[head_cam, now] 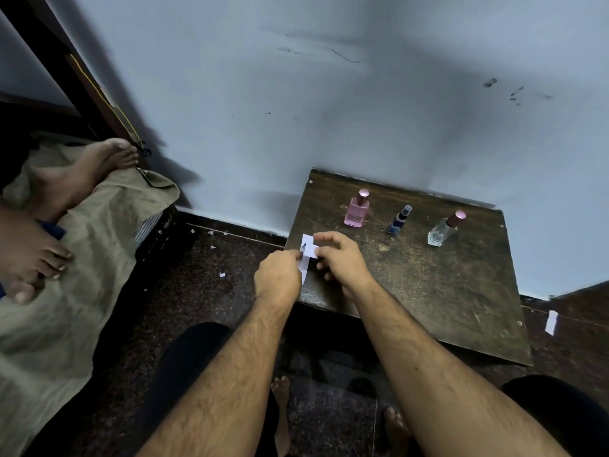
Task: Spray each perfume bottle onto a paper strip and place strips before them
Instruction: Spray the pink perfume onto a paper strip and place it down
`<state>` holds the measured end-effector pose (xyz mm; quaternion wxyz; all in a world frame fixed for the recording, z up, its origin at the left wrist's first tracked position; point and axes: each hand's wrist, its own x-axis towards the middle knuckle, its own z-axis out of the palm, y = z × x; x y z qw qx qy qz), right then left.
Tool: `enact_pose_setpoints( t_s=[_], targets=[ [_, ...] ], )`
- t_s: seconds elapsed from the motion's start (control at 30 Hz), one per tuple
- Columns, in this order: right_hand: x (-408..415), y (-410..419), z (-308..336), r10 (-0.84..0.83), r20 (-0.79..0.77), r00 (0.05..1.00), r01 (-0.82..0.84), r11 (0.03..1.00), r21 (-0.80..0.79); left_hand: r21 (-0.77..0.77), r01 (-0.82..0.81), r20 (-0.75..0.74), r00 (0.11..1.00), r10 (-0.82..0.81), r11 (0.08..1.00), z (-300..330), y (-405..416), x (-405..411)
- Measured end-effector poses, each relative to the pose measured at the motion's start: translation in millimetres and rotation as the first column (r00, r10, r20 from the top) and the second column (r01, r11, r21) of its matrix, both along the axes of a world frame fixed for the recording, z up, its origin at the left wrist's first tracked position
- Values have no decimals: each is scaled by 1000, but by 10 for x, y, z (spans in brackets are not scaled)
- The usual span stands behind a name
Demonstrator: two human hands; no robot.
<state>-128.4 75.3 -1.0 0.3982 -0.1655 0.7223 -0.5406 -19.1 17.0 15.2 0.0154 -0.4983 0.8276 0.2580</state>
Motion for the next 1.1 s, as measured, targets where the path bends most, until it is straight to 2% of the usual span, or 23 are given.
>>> enact_pose_setpoints(
  t_s=[0.1, 0.2, 0.27, 0.33, 0.4, 0.47, 0.53, 0.6, 0.63, 0.7, 0.73, 0.77, 0.83, 0.93, 1.1],
  targets=[
    [-45, -14, 49, -28, 99, 995, 29, 999, -13, 19, 22, 17, 1000, -22, 1000, 41, 8, -14],
    [-87, -10, 57, 2, 74, 997, 0, 1000, -23, 28, 38, 39, 998, -39, 999, 38, 10, -19],
    [-111, -10, 37, 56, -52, 997, -57, 998, -20, 43, 40, 67, 997, -43, 998, 11, -9, -20],
    [-141, -12, -15, 117, -282, 952, -110, 993, 41, 43, 56, 85, 995, -59, 998, -11, -22, -19],
    [-153, -17, -39, 195, -498, 845, -159, 981, 115, 27, 75, 77, 994, -77, 997, -14, -7, -21],
    [-149, -34, -6, 326, -651, 686, -233, 946, 227, -10, 87, 78, 993, -86, 996, -29, 22, -34],
    [-169, -74, 100, 497, -696, 518, -297, 867, 399, -62, 109, 111, 989, -101, 992, -41, 38, -37],
    [-237, -174, 254, 518, -739, 431, -257, 856, 449, -90, 152, 156, 978, -137, 984, -47, 36, -28],
    [-288, -234, 360, 422, -783, 457, -176, 906, 385, -99, 172, 171, 973, -154, 980, -44, 37, -26],
    [-377, -339, 570, 104, -830, 548, 39, 988, 150, -123, 187, 181, 970, -163, 975, -43, 37, -27],
    [-405, -382, 625, 17, -826, 563, 95, 992, 85, -134, 185, 181, 971, -159, 974, -44, 40, -28],
    [-411, -408, 665, 18, -829, 559, 99, 991, 89, -139, 183, 181, 971, -157, 973, -48, 44, -32],
    [-398, -422, 655, 177, -822, 542, 21, 974, 223, -142, 179, 179, 972, -153, 973, -59, 47, -28],
    [-345, -350, 539, 416, -698, 583, -142, 898, 417, -141, 171, 159, 976, -149, 975, -67, 45, -12],
    [-263, -299, 422, 600, -557, 574, -315, 790, 527, -97, 92, 120, 989, -80, 991, -50, 31, -48]
  ],
)
